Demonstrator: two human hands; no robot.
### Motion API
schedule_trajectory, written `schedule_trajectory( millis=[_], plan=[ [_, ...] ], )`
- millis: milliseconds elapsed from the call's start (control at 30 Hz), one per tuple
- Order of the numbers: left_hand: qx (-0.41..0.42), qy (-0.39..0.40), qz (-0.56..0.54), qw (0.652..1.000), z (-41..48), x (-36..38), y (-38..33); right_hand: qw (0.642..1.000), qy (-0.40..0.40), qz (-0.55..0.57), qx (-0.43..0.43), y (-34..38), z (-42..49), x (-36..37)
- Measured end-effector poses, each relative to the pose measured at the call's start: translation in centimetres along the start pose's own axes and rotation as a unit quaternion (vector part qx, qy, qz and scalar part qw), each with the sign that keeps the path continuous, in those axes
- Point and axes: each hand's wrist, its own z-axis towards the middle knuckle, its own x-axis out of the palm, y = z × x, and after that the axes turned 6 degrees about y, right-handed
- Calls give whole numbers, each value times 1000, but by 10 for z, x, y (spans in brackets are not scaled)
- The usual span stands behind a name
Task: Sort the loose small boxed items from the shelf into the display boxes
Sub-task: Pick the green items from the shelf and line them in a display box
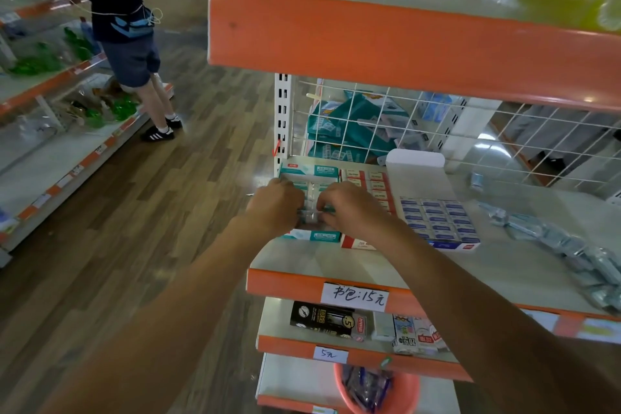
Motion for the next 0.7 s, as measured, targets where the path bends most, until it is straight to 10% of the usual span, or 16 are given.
schedule_trajectory(
  millis=[300,700],
  plan=[
    [8,-108,60,992,5,-12,-51,991,-126,-19,35,-45,-38,-15],
    [108,-93,67,988,34,-5,-179,973,-106,-89,185,-146,-115,-28]
  ],
)
